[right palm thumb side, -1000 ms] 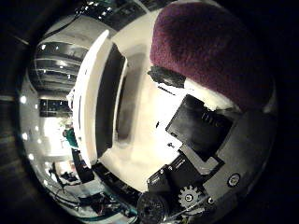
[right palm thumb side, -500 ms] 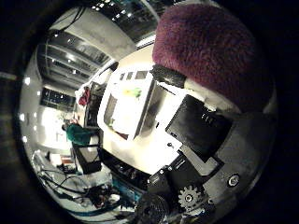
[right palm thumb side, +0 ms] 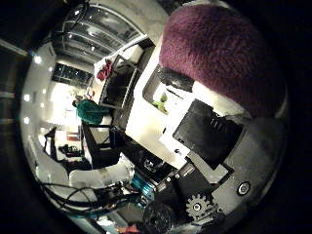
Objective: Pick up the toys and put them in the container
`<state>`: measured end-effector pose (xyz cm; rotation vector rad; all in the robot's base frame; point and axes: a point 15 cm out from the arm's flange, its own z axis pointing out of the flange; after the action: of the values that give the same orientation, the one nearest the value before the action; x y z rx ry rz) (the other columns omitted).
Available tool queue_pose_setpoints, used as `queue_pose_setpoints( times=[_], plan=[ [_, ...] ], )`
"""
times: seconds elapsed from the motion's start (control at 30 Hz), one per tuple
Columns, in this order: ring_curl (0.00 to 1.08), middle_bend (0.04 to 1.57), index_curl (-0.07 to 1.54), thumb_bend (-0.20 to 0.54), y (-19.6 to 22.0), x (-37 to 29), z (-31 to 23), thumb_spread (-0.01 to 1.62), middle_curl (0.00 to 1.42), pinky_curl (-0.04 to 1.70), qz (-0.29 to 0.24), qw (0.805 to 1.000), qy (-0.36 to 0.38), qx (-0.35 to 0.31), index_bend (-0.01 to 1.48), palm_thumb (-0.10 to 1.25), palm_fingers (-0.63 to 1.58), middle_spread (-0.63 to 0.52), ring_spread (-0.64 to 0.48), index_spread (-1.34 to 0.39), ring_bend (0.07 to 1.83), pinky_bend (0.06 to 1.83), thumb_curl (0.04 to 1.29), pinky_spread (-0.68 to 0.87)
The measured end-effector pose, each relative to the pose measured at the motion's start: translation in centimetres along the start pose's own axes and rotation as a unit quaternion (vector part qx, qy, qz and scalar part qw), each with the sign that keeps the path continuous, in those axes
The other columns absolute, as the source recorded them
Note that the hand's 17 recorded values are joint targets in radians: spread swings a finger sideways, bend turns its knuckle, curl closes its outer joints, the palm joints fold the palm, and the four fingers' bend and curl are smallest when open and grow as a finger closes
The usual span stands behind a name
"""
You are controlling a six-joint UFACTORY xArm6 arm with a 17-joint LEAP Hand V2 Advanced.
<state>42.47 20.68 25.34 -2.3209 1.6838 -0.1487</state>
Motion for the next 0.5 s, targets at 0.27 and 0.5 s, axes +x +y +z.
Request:
queue_pose_setpoints(
  times=[0.27,0.5],
  plan=[
    [0.58,1.30,0.64,-0.026,-3.3,-3.4,3.0,1.00,0.59,0.99,-0.016,1.000,-0.009,0.014,1.09,0.93,1.17,-0.10,-0.17,-0.22,1.39,1.06,0.48,-0.26],
    [0.43,0.76,0.49,-0.022,-3.7,-3.8,3.7,1.00,0.41,0.85,-0.062,0.998,0.000,-0.008,0.59,0.86,0.08,-0.16,-0.16,-0.49,0.98,0.95,0.47,-0.24]
  ],
)
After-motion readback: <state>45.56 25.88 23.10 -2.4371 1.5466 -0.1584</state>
